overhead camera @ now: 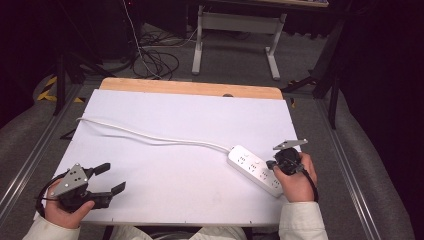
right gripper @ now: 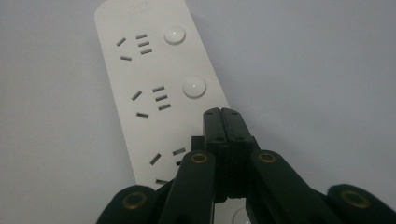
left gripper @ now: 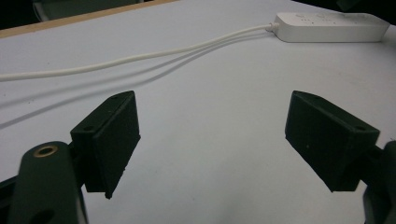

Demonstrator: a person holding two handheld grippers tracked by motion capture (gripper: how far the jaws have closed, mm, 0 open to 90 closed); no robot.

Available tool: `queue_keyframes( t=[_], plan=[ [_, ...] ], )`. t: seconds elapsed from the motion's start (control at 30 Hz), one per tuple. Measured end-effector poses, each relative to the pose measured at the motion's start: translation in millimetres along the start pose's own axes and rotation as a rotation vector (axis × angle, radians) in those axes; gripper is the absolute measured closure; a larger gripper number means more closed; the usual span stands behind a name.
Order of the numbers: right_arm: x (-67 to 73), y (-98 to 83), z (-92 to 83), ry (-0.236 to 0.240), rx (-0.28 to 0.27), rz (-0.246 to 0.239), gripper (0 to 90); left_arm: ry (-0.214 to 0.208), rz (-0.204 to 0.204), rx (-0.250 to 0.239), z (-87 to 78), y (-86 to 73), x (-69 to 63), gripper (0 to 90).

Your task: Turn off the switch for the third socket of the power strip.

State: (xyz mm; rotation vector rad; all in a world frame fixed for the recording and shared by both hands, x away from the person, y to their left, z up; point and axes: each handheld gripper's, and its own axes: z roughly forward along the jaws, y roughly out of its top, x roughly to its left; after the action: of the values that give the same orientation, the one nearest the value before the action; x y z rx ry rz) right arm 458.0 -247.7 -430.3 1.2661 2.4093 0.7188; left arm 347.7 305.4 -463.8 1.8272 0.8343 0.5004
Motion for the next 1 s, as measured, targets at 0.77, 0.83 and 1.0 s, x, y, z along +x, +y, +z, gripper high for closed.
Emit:
queue_keyframes(
  t=[0.77,0.83,1.0],
  plan=[
    [2.1,-1.7,8.3,-0.01,0.045,-0.012,90.0,0.001,0.004,0.007,-0.5,0.0,0.2,18.4],
    [1.9,-2.2,8.5,-0.008,0.04,-0.01,90.0,0.002,0.003,0.007,-0.6,-0.1,0.3,18.4],
    [4.0,-2.4,8.7,-0.024,0.043,-0.008,90.0,0.002,0.007,0.009,-0.9,0.0,0.5,18.4]
  ],
)
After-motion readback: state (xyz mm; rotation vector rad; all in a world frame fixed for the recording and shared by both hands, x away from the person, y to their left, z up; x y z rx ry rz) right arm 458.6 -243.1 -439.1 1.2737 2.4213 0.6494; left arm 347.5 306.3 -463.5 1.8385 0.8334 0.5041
